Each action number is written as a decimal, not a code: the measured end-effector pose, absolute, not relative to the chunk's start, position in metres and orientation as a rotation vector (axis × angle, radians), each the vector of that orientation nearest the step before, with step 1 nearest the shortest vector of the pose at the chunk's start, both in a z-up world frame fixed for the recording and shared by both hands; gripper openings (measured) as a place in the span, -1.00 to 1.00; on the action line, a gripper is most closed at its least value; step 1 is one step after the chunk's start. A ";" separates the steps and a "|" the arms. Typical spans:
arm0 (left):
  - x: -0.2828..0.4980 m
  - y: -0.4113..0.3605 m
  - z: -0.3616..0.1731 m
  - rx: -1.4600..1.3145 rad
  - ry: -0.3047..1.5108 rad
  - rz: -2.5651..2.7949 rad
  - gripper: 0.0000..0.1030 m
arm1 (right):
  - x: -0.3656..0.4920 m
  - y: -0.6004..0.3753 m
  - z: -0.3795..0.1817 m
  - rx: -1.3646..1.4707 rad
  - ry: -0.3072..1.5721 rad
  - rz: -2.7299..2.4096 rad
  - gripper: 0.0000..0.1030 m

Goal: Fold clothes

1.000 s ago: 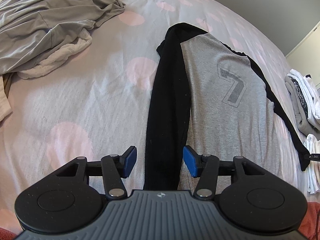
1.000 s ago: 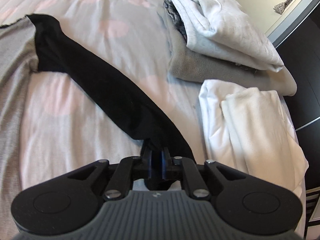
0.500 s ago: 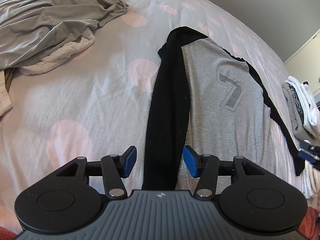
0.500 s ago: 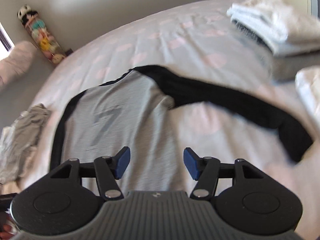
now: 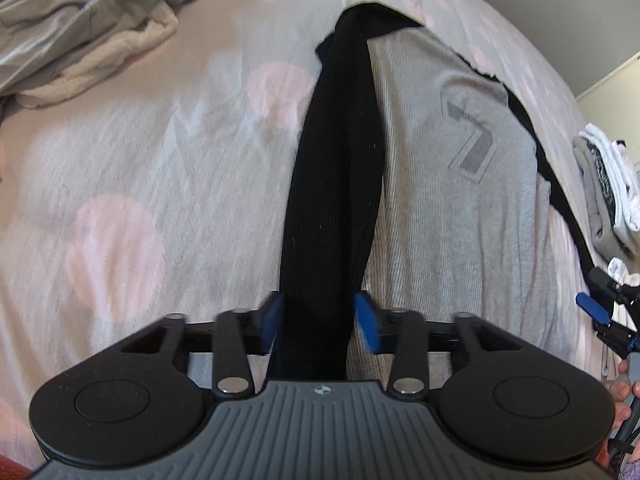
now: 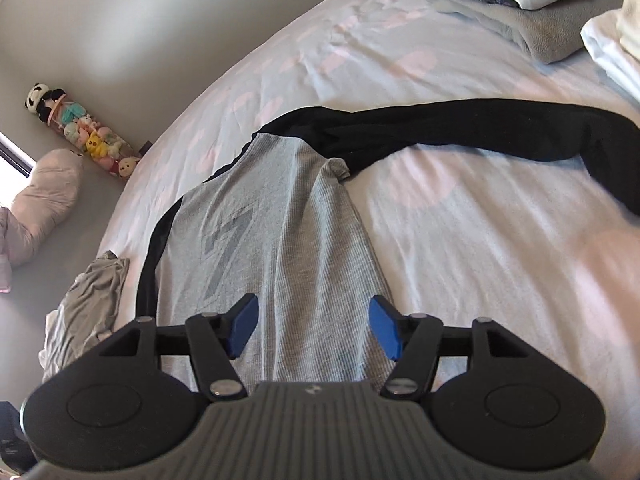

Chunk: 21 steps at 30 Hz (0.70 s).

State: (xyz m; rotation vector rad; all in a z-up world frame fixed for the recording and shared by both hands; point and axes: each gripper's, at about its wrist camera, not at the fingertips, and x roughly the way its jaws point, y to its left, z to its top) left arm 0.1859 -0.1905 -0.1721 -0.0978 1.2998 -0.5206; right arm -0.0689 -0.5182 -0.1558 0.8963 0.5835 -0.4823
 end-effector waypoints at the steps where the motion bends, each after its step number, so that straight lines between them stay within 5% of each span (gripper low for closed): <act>1: 0.185 -0.192 -0.173 -0.088 1.302 -0.516 -0.69 | -0.069 -0.517 -0.155 0.891 0.586 -0.480 0.25; 3: 0.184 -0.192 -0.172 -0.082 1.289 -0.502 -0.91 | -0.067 -0.515 -0.154 0.875 0.593 -0.474 0.25; 21: 0.278 -0.151 -0.044 0.081 0.963 -0.285 -0.93 | -0.064 -0.516 -0.160 0.893 0.620 -0.435 0.25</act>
